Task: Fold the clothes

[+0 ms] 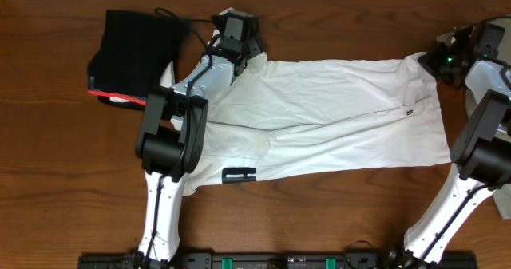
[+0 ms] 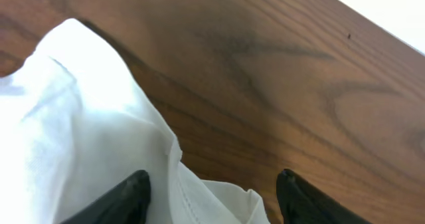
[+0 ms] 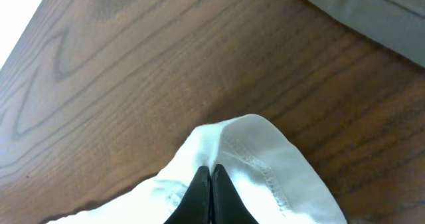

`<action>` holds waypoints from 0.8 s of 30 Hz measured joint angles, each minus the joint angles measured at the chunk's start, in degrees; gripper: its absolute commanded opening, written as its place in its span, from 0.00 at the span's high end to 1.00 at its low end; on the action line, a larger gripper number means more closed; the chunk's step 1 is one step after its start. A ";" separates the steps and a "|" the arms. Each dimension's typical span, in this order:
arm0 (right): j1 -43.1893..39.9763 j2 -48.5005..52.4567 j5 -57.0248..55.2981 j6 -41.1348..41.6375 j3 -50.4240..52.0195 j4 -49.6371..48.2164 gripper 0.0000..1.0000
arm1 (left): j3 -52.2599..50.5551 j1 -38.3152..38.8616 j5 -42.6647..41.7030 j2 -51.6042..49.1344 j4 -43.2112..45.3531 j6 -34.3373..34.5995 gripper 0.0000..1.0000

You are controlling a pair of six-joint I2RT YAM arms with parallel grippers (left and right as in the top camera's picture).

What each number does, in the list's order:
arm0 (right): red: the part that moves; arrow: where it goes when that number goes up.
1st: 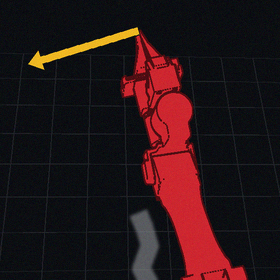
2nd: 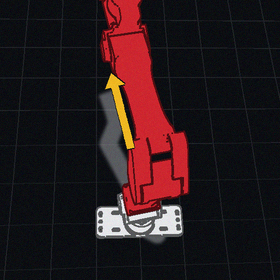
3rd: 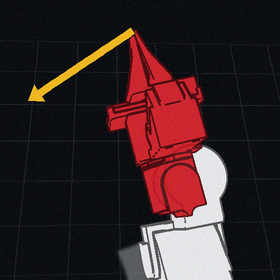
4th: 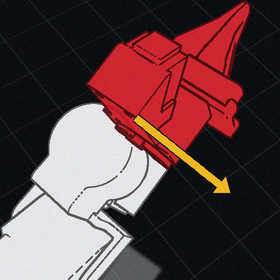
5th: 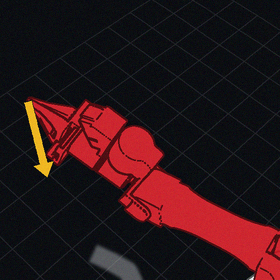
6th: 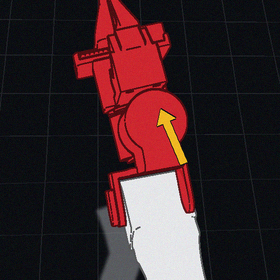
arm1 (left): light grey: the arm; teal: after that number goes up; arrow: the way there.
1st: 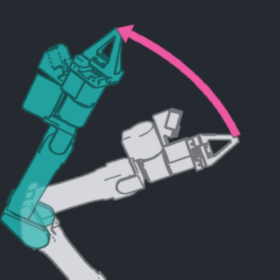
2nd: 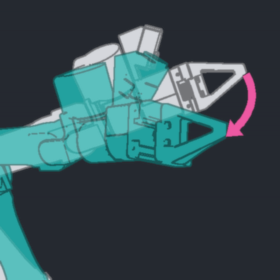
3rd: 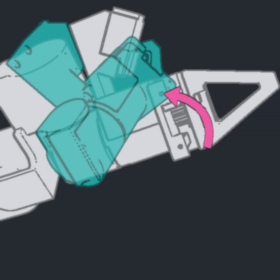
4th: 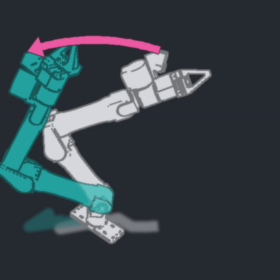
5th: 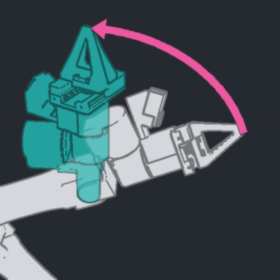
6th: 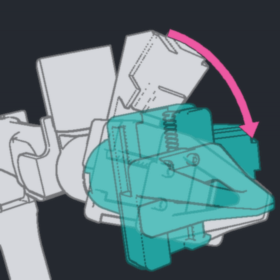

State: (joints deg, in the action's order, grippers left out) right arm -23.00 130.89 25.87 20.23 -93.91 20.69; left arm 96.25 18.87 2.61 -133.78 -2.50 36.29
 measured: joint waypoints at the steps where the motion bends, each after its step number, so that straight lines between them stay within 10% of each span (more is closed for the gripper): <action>1: 0.02 0.00 0.00 -0.04 0.00 0.04 0.99 | 0.00 0.00 0.00 -0.04 0.00 -0.04 0.42; 14: 0.02 0.00 0.00 -0.13 0.02 0.68 0.99 | 0.00 0.00 0.48 -1.36 -0.22 0.09 0.92; 24: 0.00 0.00 1.03 -1.31 0.02 -0.66 0.99 | 0.00 0.00 0.42 -0.33 -3.30 -3.65 0.94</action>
State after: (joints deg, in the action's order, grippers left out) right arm -23.00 130.89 26.89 18.92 -93.89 20.03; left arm 96.25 18.87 3.03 -134.10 -5.80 32.64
